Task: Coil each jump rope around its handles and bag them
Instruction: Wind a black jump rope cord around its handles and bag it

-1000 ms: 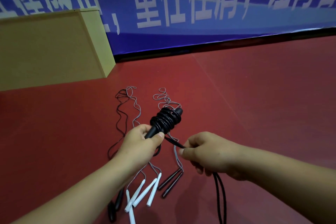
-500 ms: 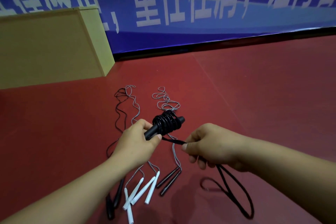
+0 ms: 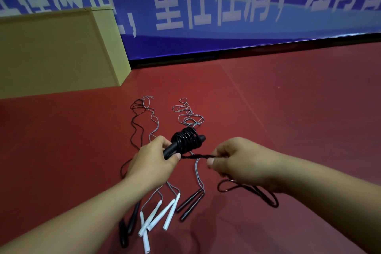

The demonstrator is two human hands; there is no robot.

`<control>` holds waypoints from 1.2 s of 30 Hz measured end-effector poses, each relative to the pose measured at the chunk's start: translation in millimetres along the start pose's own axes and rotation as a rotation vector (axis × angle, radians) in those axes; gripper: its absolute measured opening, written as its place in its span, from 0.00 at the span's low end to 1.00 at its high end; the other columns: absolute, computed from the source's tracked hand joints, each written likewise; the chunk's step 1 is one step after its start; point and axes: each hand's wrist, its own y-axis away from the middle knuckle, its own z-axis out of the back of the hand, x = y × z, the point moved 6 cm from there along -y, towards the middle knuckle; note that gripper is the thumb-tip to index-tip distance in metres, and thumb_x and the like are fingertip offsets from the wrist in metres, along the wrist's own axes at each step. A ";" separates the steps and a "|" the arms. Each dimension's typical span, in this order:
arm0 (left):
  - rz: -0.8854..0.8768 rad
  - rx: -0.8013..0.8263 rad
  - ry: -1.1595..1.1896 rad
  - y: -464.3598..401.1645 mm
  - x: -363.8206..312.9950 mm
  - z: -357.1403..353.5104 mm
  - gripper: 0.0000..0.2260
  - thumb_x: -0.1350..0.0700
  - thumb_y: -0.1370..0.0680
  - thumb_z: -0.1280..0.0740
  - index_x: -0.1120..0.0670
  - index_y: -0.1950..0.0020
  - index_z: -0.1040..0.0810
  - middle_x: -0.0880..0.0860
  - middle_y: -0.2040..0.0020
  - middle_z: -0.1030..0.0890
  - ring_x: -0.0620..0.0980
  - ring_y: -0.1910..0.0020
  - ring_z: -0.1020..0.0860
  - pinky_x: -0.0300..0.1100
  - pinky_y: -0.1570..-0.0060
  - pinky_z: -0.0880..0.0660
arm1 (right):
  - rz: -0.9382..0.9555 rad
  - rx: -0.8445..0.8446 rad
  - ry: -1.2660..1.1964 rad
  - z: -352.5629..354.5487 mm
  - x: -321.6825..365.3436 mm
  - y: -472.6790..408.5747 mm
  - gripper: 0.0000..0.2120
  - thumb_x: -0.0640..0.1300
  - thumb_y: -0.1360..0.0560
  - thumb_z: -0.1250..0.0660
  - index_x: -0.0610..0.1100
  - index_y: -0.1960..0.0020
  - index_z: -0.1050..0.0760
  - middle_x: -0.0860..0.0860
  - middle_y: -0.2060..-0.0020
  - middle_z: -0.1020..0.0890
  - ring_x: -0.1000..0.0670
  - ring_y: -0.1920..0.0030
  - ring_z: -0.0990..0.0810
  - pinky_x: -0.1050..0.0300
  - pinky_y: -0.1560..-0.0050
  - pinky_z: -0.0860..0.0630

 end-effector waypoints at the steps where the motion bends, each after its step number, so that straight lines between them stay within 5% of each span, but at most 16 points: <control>1: -0.002 0.017 -0.011 -0.3 -0.4 -0.9 0.09 0.44 0.27 0.29 0.44 0.56 0.28 0.43 0.64 0.21 0.45 0.64 0.22 0.41 0.64 0.29 | 0.042 -0.028 0.015 2.7 3.5 -0.1 0.15 0.52 0.23 0.34 0.40 0.59 0.23 0.50 0.70 0.28 0.51 0.69 0.33 0.58 0.67 0.34; 4: -0.066 0.167 0.004 1.3 -5.2 -10.1 0.09 0.45 0.28 0.26 0.44 0.57 0.26 0.44 0.65 0.21 0.44 0.68 0.23 0.40 0.67 0.30 | 0.133 -0.111 0.018 11.1 11.3 0.7 0.13 0.50 0.22 0.34 0.42 0.60 0.22 0.50 0.70 0.25 0.52 0.71 0.31 0.61 0.71 0.34; 7: -0.246 0.371 0.015 15.2 -21.5 -22.7 0.09 0.46 0.29 0.25 0.45 0.57 0.23 0.48 0.66 0.21 0.44 0.70 0.26 0.43 0.66 0.29 | 0.194 -0.200 0.062 17.9 11.6 -0.6 0.10 0.47 0.22 0.35 0.43 0.57 0.20 0.45 0.64 0.17 0.48 0.66 0.23 0.57 0.64 0.26; 13: -0.418 0.635 0.313 36.7 -48.6 -24.1 0.05 0.53 0.25 0.27 0.50 0.52 0.21 0.44 0.66 0.25 0.42 0.67 0.29 0.38 0.65 0.32 | 0.229 -0.344 0.218 32.8 2.7 -10.7 0.08 0.50 0.22 0.34 0.54 0.60 0.24 0.53 0.67 0.20 0.53 0.65 0.24 0.65 0.65 0.31; 21: -0.347 0.712 0.545 40.4 -47.9 -13.7 0.05 0.59 0.22 0.30 0.56 0.48 0.23 0.47 0.64 0.22 0.44 0.65 0.28 0.39 0.62 0.31 | 0.244 -0.409 0.181 52.4 -5.2 -14.9 0.09 0.51 0.23 0.32 0.47 0.54 0.17 0.50 0.64 0.16 0.49 0.59 0.18 0.52 0.54 0.21; 27: -0.327 0.840 0.767 54.8 -65.3 -7.2 0.07 0.60 0.21 0.32 0.61 0.46 0.25 0.51 0.62 0.20 0.42 0.63 0.23 0.33 0.60 0.27 | 0.204 -0.415 0.070 58.8 -15.4 -21.2 0.14 0.57 0.31 0.26 0.45 0.60 0.19 0.52 0.70 0.21 0.56 0.70 0.25 0.61 0.67 0.28; 30: -0.244 0.846 0.979 55.9 -67.9 -2.0 0.13 0.56 0.24 0.33 0.62 0.43 0.27 0.50 0.62 0.20 0.44 0.63 0.23 0.36 0.60 0.26 | 0.235 -0.305 -0.262 55.0 -20.5 -19.7 0.07 0.39 0.30 0.27 0.36 0.59 0.24 0.47 0.70 0.23 0.52 0.68 0.26 0.62 0.70 0.29; 32: -0.139 0.844 1.140 53.6 -65.7 -0.5 0.20 0.55 0.26 0.32 0.64 0.38 0.28 0.51 0.62 0.20 0.45 0.63 0.23 0.39 0.59 0.24 | 0.298 -0.261 -0.189 44.8 -14.9 -15.7 0.06 0.41 0.34 0.31 0.40 0.64 0.26 0.52 0.72 0.24 0.56 0.70 0.27 0.63 0.71 0.32; 36: 0.013 0.712 1.295 45.4 -58.9 0.2 0.11 0.54 0.24 0.31 0.54 0.43 0.21 0.52 0.62 0.22 0.46 0.65 0.25 0.42 0.59 0.23 | 0.276 -0.155 0.046 9.7 -5.8 -16.2 0.10 0.49 0.23 0.33 0.47 0.61 0.24 0.52 0.72 0.19 0.60 0.76 0.27 0.65 0.70 0.30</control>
